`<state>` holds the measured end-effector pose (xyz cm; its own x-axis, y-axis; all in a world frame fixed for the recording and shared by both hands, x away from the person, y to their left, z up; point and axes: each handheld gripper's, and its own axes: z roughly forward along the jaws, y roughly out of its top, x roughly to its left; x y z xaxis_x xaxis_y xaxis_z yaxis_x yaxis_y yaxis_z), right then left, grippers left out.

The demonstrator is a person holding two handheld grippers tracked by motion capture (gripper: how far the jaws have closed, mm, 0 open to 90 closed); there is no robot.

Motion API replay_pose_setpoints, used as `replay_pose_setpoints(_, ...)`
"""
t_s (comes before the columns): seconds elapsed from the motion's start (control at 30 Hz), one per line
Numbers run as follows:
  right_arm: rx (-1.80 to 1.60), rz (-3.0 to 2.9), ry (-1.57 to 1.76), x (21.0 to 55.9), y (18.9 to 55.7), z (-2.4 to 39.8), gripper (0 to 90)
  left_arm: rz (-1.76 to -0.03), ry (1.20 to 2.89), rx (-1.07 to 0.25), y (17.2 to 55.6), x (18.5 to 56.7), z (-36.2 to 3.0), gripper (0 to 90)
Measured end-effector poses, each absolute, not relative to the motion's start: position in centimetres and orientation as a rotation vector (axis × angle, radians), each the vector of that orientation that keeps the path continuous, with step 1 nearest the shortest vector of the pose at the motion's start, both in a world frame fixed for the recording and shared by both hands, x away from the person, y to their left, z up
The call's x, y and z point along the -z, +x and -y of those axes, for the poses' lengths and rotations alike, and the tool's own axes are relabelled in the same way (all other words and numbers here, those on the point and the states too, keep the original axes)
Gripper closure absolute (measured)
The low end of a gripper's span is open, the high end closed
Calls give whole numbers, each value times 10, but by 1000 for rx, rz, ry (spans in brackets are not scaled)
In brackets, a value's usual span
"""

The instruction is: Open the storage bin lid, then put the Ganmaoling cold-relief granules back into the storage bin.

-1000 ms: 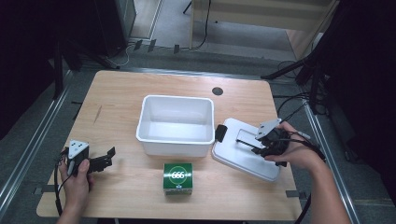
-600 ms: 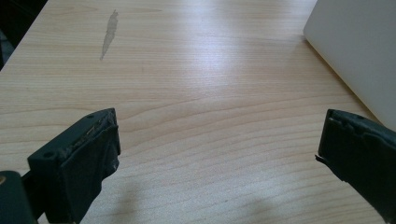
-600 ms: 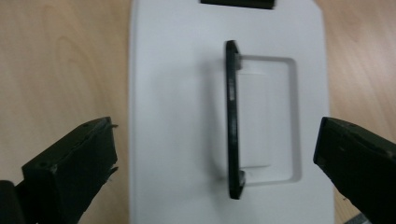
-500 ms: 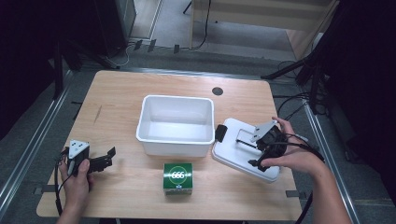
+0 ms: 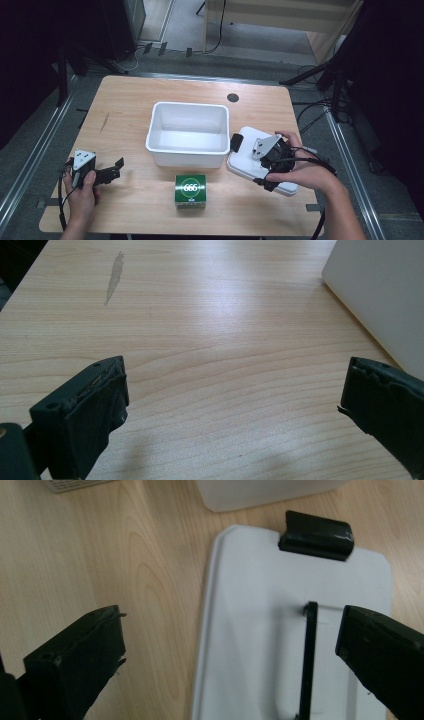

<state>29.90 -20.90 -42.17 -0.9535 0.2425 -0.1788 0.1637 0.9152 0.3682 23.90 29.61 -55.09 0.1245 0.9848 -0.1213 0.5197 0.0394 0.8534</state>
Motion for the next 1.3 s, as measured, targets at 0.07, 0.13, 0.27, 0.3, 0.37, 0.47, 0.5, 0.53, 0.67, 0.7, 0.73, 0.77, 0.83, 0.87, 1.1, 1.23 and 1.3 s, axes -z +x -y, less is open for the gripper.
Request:
replay_pose_setpoints(0.07, -533, -2864, 283, 422, 296, 202, 0, -1504, 1589, -724, 239, 551, -296, 0)
replay_pose_setpoints(0.13, -539, -2868, 258, 423, 294, 195, 0, -1505, 1589, -723, 239, 551, -296, 0)
replay_pose_setpoints(0.27, -547, -2880, 218, 424, 287, 180, 0, -1508, 1593, -724, 240, 551, -296, 0)
replay_pose_setpoints(0.3, -547, -2888, 204, 424, 285, 175, 0, -1507, 1594, -724, 240, 551, -296, 0)
replay_pose_setpoints(0.37, -548, -2896, 184, 424, 282, 168, 0, -1508, 1593, -724, 240, 551, -296, 0)
replay_pose_setpoints(0.47, -556, -2913, 140, 425, 278, 158, 0, -1504, 1594, -726, 239, 551, -296, 0)
replay_pose_setpoints(0.5, -557, -2919, 124, 426, 277, 154, 5, -1503, 1593, -726, 239, 551, -296, 0)
replay_pose_setpoints(0.53, -555, -2924, 124, 426, 276, 152, 5, -1502, 1592, -725, 239, 551, -297, 0)
replay_pose_setpoints(0.67, -566, -2932, 85, 426, 271, 141, 5, -1503, 1591, -725, 239, 551, -297, 0)
replay_pose_setpoints(0.7, -575, -2935, 69, 426, 270, 137, 5, -1504, 1592, -725, 239, 551, -296, 0)
replay_pose_setpoints(0.73, -577, -2932, 63, 426, 269, 135, 5, -1505, 1591, -727, 240, 551, -296, 0)
replay_pose_setpoints(0.77, -580, -2938, 50, 426, 268, 131, 5, -1504, 1590, -728, 240, 551, -296, 0)
replay_pose_setpoints(0.83, -587, -2946, 33, 427, 267, 127, 5, -1505, 1591, -728, 239, 551, -296, 0)
replay_pose_setpoints(0.87, -584, -2949, 29, 427, 266, 124, 5, -1503, 1592, -727, 239, 551, -296, 0)
replay_pose_setpoints(1.1, -598, -2973, -36, 429, 260, 107, 18, -1503, 1592, -726, 239, 551, -296, 0)
replay_pose_setpoints(1.23, -597, -2979, -67, 431, 257, 99, 26, -1504, 1592, -728, 239, 551, -296, 0)
replay_pose_setpoints(1.3, -595, -2984, -84, 432, 256, 95, 26, -1503, 1591, -729, 239, 551, -296, 0)
